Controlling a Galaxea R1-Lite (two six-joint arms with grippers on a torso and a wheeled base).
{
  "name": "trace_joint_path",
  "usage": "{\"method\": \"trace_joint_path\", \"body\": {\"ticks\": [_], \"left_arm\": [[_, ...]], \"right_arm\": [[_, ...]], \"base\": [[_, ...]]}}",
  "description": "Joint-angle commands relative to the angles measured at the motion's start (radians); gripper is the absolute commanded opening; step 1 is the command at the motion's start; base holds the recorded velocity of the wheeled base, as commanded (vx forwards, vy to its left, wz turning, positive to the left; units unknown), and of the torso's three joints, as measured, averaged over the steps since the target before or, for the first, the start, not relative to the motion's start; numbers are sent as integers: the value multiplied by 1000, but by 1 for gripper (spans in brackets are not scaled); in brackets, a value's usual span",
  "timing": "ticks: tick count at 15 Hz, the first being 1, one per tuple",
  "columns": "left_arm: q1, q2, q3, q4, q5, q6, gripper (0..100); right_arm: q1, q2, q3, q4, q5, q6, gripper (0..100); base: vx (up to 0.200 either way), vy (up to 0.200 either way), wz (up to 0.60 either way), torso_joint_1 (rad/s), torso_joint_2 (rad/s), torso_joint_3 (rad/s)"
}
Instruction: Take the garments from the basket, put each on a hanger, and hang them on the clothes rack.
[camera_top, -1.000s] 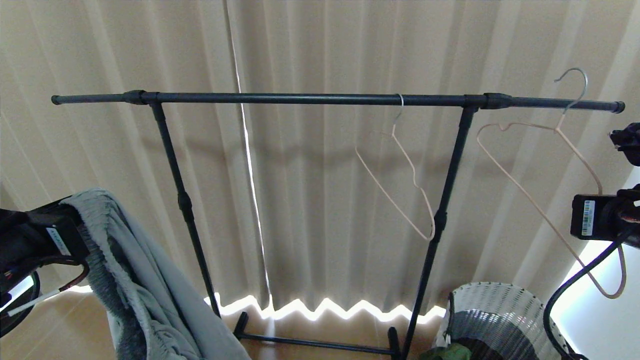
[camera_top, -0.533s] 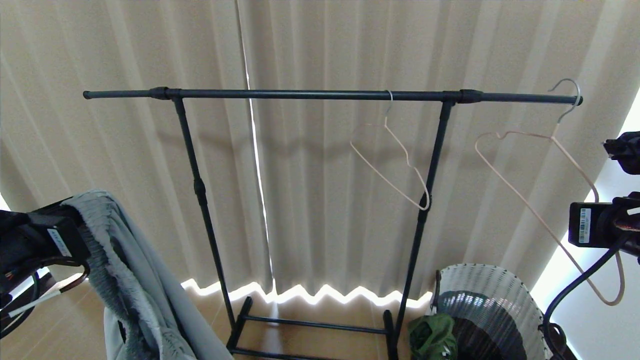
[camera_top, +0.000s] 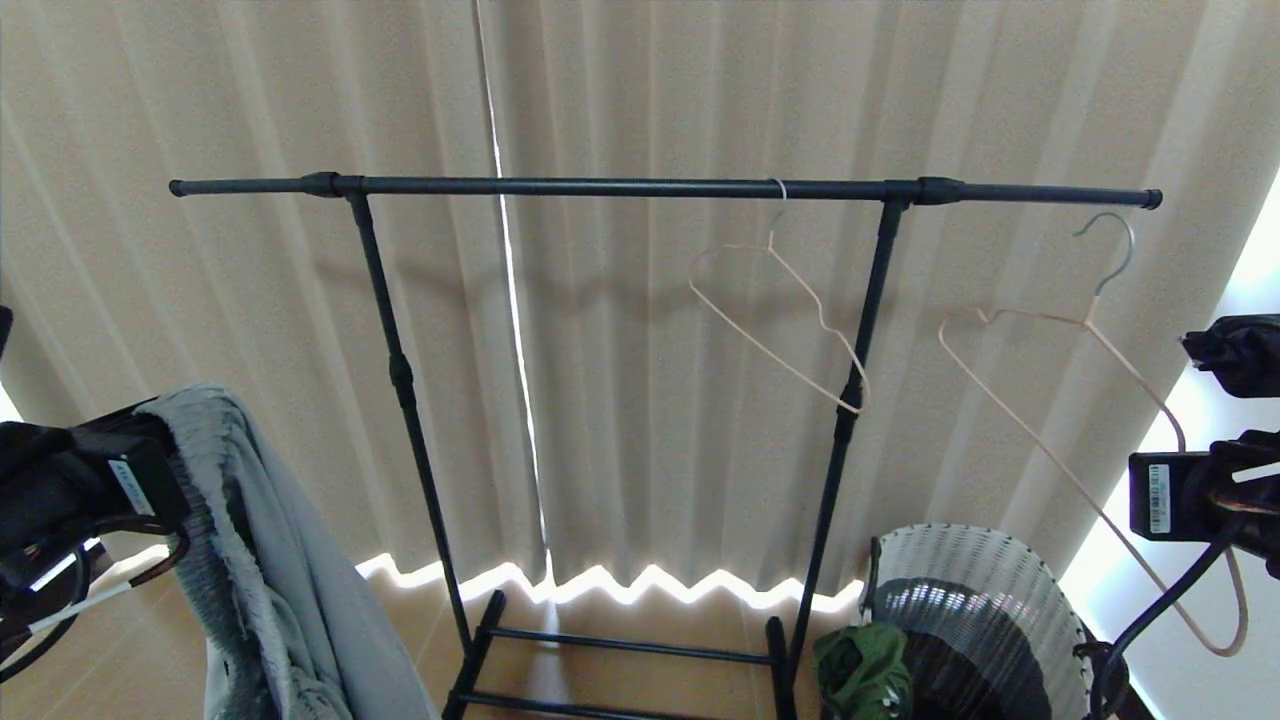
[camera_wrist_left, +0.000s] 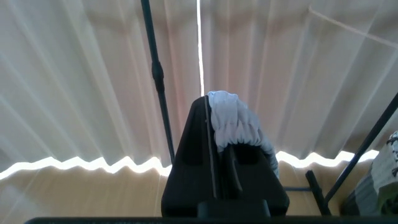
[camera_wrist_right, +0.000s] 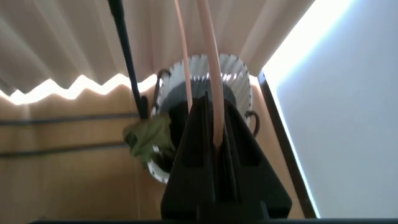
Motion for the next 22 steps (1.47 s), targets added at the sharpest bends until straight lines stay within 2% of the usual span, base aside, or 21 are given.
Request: {"method": "trace_joint_path", "body": {"ticks": [1,5,14,18,22], "left_arm": [[-1,19,1,-1,1,0,0],[-1,13,3,-1,1,0,0],[-1,9,5,-2,1,0,0],[-1,13,14,-25,1,0,0],[7,8,18,-31,1,-2,0]], "right_arm": [[12,2,11,-2,0,2,0],[31,-19,11,-34,8,0,0],[32,-55,19,-66,11,-1,0],[32,-81,19,-85,11,-1,0],[40,-96,45,-209,31,-4,0]], "base": [[0,0,0,0,0,0],[0,0,0,0,0,0],[0,200,0,5,2,3],[0,0,0,0,0,0],[0,0,0,0,0,0]]}}
